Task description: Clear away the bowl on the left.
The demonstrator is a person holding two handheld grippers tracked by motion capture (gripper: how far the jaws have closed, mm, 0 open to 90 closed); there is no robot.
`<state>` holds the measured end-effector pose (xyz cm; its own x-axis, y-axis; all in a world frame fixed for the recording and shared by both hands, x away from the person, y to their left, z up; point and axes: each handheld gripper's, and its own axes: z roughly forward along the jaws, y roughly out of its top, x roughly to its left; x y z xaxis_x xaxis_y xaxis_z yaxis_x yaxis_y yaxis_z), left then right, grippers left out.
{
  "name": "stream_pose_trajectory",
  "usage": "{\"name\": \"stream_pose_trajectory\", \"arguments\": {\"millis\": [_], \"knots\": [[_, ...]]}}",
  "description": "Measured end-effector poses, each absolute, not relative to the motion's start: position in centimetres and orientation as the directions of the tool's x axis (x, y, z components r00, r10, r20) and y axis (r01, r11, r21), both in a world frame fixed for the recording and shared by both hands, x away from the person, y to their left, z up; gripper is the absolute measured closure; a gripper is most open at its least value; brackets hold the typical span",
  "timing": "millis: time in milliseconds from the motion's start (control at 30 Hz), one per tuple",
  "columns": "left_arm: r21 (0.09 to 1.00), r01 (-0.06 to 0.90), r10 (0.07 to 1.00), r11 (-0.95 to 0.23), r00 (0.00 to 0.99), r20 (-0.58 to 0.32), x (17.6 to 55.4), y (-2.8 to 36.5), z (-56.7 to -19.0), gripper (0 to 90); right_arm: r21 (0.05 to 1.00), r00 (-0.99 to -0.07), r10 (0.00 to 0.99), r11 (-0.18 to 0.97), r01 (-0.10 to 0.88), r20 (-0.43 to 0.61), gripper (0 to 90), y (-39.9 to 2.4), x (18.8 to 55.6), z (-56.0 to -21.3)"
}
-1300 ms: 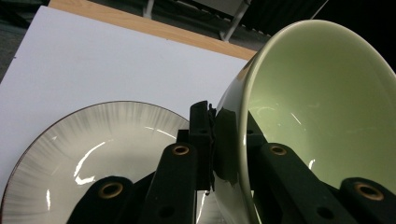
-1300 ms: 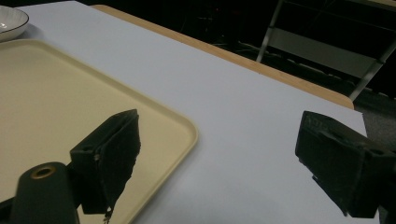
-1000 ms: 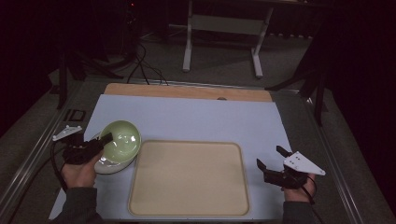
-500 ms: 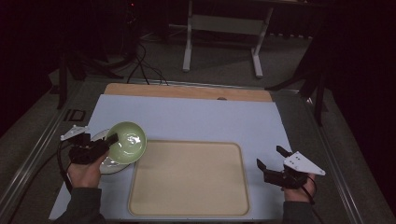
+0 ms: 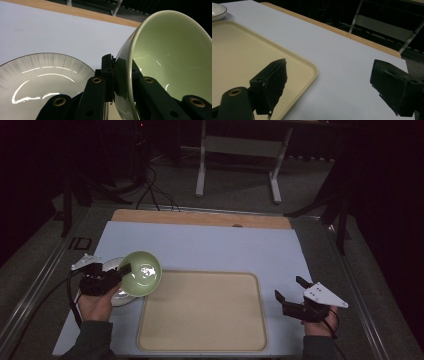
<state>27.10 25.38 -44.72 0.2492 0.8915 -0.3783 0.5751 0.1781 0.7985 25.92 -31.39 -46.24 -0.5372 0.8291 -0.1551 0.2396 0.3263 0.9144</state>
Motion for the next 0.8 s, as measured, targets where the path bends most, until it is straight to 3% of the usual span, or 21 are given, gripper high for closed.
{"name": "stream_pose_trajectory", "arguments": {"millis": [800], "knots": [[0.794, 0.588, 0.886, 0.152, 0.274, -0.373, 27.5, 23.9, -45.0, 82.6, 0.913, -0.536, 0.829, 0.330, 0.239, -0.159, 13.6, -31.4, 25.9, -46.3]]}}
